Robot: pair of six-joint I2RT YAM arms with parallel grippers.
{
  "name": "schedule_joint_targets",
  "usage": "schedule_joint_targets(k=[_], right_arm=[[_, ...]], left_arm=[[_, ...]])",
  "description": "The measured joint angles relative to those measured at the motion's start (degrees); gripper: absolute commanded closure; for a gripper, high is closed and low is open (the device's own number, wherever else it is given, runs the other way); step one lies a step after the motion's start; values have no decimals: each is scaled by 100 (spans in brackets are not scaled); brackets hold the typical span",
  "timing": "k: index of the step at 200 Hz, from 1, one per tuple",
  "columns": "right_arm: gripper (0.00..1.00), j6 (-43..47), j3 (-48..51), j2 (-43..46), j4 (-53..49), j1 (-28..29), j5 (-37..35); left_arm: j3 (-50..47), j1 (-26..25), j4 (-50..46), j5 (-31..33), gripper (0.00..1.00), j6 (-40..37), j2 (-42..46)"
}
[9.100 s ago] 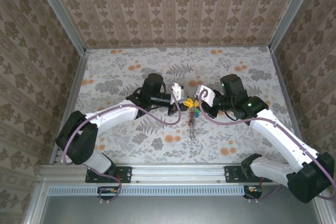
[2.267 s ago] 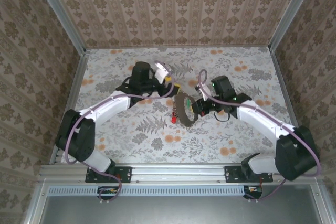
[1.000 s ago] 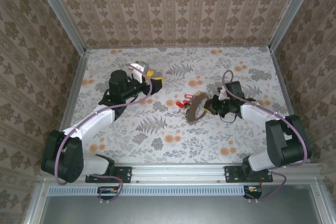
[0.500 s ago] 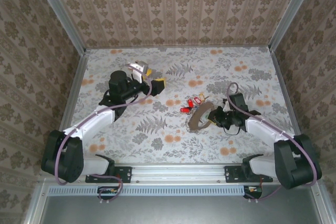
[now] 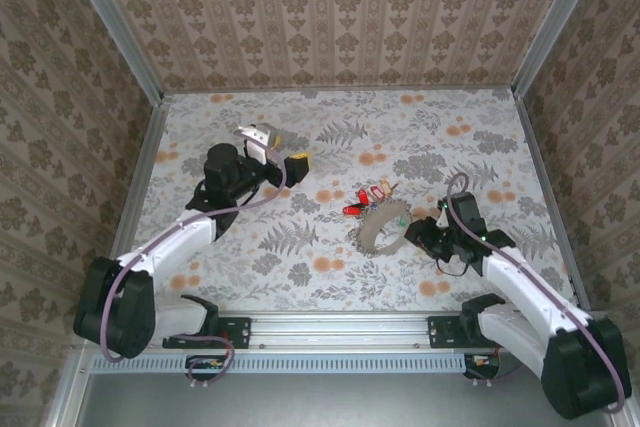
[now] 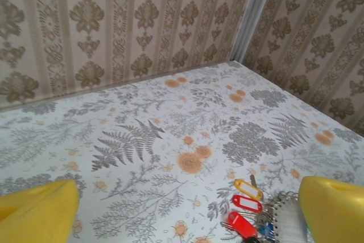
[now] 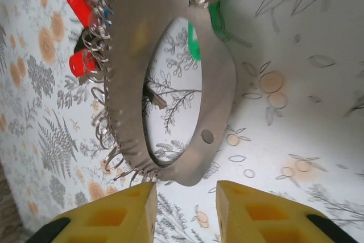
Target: Put the keys on the keyring
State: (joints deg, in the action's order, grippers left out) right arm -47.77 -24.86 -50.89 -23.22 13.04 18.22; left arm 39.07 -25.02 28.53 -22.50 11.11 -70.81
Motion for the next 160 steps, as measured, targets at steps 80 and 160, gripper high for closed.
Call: schedule_joint_targets(k=[80, 160], right_arm=[[31, 1537, -330, 2004, -15, 0, -2459], [0, 4527, 192, 1152, 2339, -31, -3663]], left_arm=[[-354, 0, 22, 741, 0, -713, 874], [-876, 186, -328, 1895, 0, -1200, 1530]])
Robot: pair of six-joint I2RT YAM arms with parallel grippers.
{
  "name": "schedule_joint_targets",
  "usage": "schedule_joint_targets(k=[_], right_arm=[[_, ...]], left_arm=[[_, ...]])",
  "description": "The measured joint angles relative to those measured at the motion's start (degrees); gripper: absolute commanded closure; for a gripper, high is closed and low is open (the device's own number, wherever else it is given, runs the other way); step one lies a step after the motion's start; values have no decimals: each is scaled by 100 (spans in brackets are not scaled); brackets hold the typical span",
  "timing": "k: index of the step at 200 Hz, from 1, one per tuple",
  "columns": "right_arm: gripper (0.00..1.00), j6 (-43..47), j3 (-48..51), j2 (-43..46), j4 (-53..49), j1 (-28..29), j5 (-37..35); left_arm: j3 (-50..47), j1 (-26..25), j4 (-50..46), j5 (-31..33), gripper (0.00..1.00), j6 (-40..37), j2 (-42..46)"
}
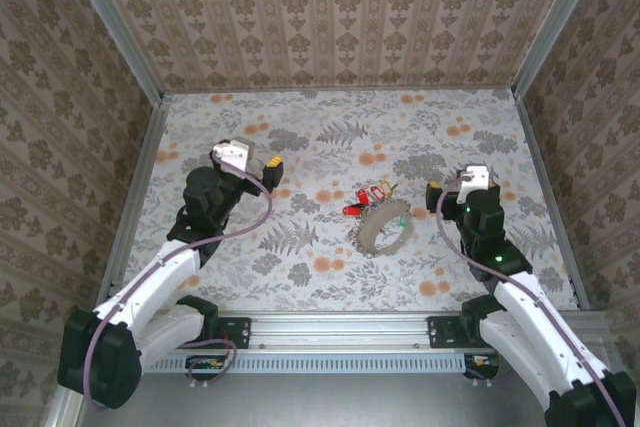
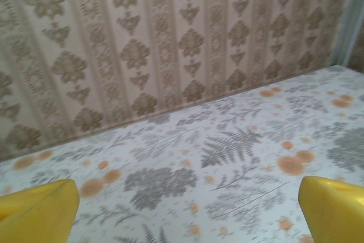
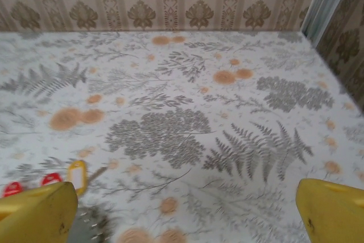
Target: Put the keys on the keyring
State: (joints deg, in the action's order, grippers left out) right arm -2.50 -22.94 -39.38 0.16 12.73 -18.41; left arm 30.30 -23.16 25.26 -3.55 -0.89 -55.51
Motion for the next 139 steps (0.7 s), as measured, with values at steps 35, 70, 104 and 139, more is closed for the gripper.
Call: schedule_joint_targets(k=[35, 70, 104, 139], right_arm=[[0, 501, 531, -1019, 1088, -286, -11], [0, 577, 555, -2326, 2323, -459, 273], [0, 778, 492, -3410, 3383, -509, 758], [0, 761, 205, -4124, 4000, -743, 1384]], left_arm=[[-52, 319, -264, 337, 0, -28, 9], [-310, 595, -330, 516, 0, -24, -4], [-520, 817, -439, 734, 0, -2, -24], [-758, 968, -623, 887, 0, -9, 153]])
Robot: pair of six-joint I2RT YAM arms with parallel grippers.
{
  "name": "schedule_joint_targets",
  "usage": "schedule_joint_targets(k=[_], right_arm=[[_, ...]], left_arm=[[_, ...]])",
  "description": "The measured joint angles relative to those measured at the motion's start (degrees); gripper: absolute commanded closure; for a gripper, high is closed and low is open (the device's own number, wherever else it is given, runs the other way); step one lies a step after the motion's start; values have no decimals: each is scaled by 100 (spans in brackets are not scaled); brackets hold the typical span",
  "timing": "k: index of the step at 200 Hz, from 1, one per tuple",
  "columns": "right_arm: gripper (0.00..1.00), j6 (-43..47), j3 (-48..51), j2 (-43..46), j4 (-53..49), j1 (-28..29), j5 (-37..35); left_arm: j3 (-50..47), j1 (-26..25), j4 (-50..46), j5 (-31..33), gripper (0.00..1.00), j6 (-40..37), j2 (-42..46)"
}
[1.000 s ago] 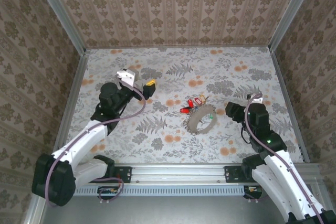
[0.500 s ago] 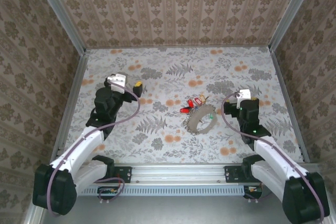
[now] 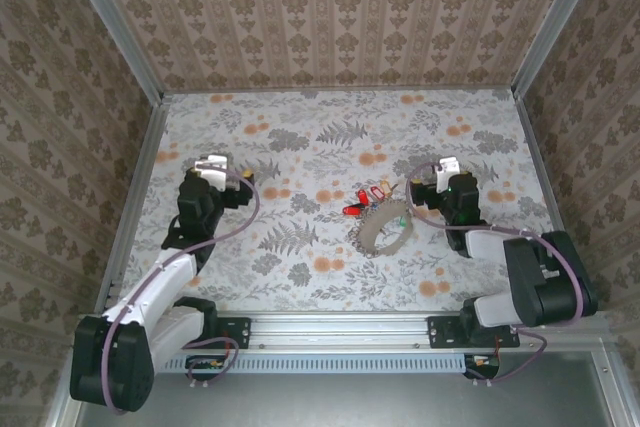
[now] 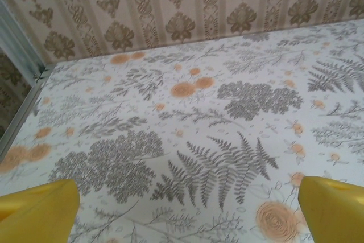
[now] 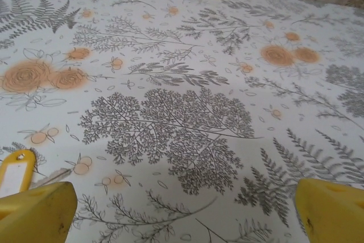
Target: Put the keys on the keyring
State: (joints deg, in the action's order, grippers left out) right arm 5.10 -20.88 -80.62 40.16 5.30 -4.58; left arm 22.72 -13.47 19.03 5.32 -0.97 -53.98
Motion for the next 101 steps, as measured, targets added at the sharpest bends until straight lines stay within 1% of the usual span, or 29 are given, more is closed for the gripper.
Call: schedule_joint_targets(k=[19, 32, 39, 56, 73, 101], right_arm=[[1, -81, 59, -83, 431, -142, 186], [0, -129, 271, -352, 1259, -225, 286], [0, -175, 354, -562, 1541, -249, 289], [1, -278, 365, -680, 1351, -280, 229], [0, -404, 70, -699, 1097, -319, 186], [0, -542, -177, -699, 1082, -411, 142]], left_arm=[[-168, 118, -28, 57, 0, -20, 201], [-280, 195, -20, 74, 0, -35, 326], [-330, 236, -22, 79, 0, -42, 378], [-374, 315, -39, 81, 0, -90, 407], [-387, 385, -39, 72, 0, -166, 409], [-439, 553, 85, 7, 0, -232, 199]])
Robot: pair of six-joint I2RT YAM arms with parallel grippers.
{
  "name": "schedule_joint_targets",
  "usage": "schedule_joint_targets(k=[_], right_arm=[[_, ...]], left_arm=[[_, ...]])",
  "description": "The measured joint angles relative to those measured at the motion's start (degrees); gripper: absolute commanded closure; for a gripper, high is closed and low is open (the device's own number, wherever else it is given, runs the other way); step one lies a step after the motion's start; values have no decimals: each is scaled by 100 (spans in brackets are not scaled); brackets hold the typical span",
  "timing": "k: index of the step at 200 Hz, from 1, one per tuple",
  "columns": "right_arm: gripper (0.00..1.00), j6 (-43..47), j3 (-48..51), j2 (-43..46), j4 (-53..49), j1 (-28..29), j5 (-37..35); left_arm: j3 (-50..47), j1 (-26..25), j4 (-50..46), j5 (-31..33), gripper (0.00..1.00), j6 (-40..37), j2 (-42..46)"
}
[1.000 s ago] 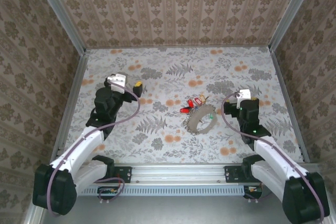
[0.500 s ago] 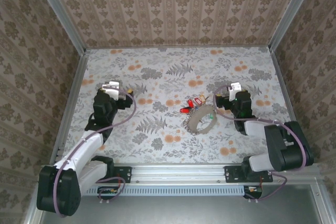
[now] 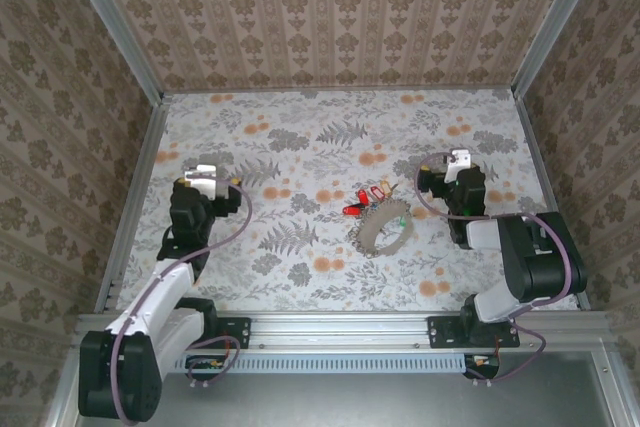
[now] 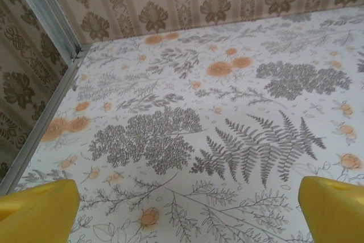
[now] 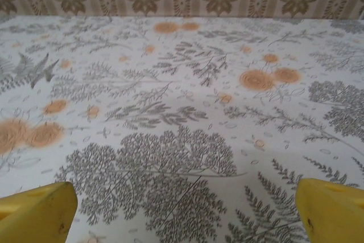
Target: Put the keys on the keyring
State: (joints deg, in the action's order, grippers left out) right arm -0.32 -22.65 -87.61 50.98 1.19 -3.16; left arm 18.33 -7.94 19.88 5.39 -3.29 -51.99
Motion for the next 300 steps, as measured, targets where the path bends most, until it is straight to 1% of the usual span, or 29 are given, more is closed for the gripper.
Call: schedule_joint_targets(k=[31, 58, 96, 113, 147, 171, 182, 207, 233, 262, 300], right_arm=[[1, -37, -2, 0, -87, 2, -7], [0, -39, -2, 0, -127, 2, -7], [0, -39, -2, 0, -151, 2, -9], [1, -39, -2, 0, -151, 2, -11], [0, -39, -2, 0, -151, 2, -33], [0, -39, -2, 0, -153, 2, -52], [0, -39, -2, 0, -151, 2, -63], [0, -42, -2, 0, -151, 2, -70], [1, -57, -2, 0, -153, 2, -70], [1, -59, -2, 0, -153, 2, -70], [0, -59, -2, 0, -153, 2, -70]], left_arm=[[-129, 136, 417, -223, 0, -114, -636], [-221, 168, 999, -562, 0, -295, -1344], [-293, 205, 2363, -1010, 0, -557, -2315], [-286, 275, 2739, -1126, 0, -601, -2763], [-295, 627, 3272, -1543, 0, -581, -3012], [-289, 710, 3467, -1620, 0, -549, -3051], [-227, 739, 3652, -1681, 0, -527, -3303], [103, 922, 3298, -1646, 0, -313, -3617], [415, 868, 3110, -1233, 0, -175, -3630], [448, 833, 2979, -999, 0, -120, -3630], [448, 831, 2881, -876, 0, -98, -3630]])
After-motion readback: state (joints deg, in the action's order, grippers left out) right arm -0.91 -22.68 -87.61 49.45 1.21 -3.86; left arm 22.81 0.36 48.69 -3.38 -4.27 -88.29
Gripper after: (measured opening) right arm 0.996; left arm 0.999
